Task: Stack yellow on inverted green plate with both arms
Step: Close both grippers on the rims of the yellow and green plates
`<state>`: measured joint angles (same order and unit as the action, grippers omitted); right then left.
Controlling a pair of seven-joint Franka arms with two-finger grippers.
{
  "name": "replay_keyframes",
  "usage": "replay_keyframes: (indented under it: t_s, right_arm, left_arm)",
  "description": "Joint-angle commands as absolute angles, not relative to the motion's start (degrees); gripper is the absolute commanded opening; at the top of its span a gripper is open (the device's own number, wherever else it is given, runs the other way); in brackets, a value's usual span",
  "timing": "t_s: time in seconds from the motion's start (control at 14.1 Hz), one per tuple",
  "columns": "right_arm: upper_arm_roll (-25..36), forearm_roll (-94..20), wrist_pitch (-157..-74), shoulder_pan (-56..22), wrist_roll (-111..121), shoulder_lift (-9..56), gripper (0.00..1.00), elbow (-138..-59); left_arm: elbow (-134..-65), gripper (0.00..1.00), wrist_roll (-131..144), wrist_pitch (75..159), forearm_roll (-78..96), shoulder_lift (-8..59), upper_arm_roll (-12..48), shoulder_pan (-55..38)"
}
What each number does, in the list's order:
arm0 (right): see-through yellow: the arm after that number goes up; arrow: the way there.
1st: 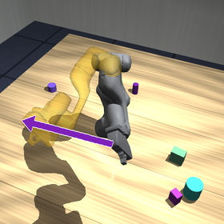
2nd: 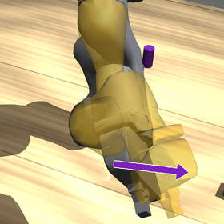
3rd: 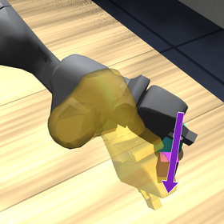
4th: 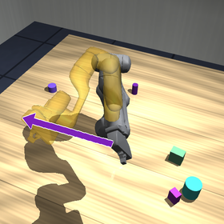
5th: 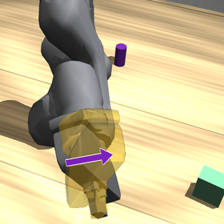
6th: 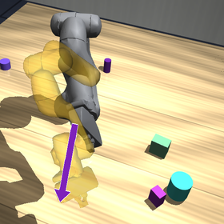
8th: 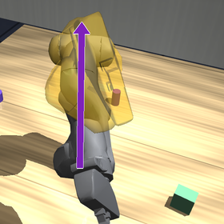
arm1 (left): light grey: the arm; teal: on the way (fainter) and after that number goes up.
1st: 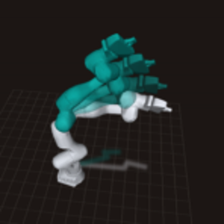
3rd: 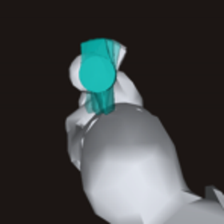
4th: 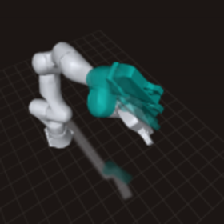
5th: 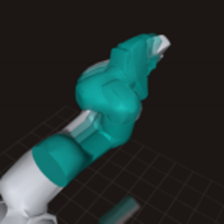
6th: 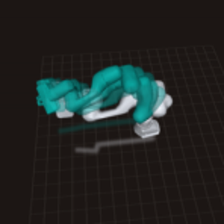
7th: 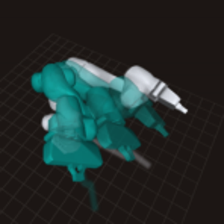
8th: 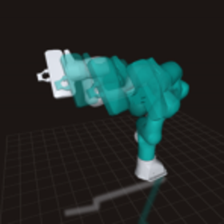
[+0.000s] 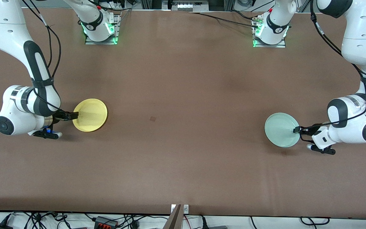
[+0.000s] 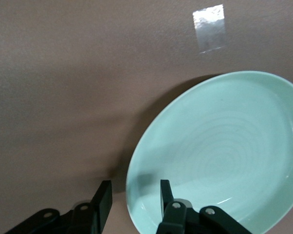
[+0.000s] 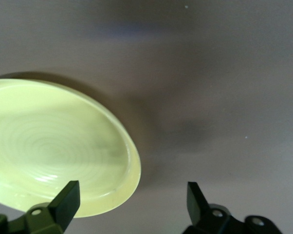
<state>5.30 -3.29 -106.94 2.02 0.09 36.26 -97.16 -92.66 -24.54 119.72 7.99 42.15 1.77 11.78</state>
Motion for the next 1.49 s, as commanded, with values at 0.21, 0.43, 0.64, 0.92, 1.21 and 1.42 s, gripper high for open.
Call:
replay_keyframes:
  t_s: [0.21, 0.43, 0.64, 0.92, 1.21, 1.42]
  right_arm:
    - [4.39, -4.04, -107.58, 3.25, 1.14, 38.49, 0.77, -97.03]
    - [4.31, -4.04, -108.54, 3.25, 1.14, 39.64, 0.71, -96.94]
    - [4.22, -4.04, -108.46, 3.25, 1.05, 39.81, 0.63, -96.94]
    - [4.04, -5.44, -108.28, 3.25, 1.05, 40.25, 0.36, -96.94]
    - [4.04, -6.68, -107.75, 3.08, 1.14, 40.25, 0.0, -96.86]
    - [4.04, -6.68, -107.58, 2.9, 1.14, 40.17, 0.0, -96.59]
  left_arm:
    - [-91.23, 0.16, -27.33, 119.71, 9.4, 43.33, 2.2, 12.22]
    - [-90.88, 0.03, -26.63, 119.45, 9.14, 42.45, 2.29, 11.6]
    - [-88.87, 0.01, -26.37, 116.12, 7.48, 39.39, 2.2, 8.98]
    - [-81.94, 0.01, -19.88, 105.49, -0.24, 37.71, 2.64, 5.55]
    - [-79.54, 0.01, -7.94, 100.46, -9.29, 34.02, 2.55, -4.37]
    - [-79.45, 0.01, 5.05, 97.48, -20.62, 33.05, 2.55, -14.38]
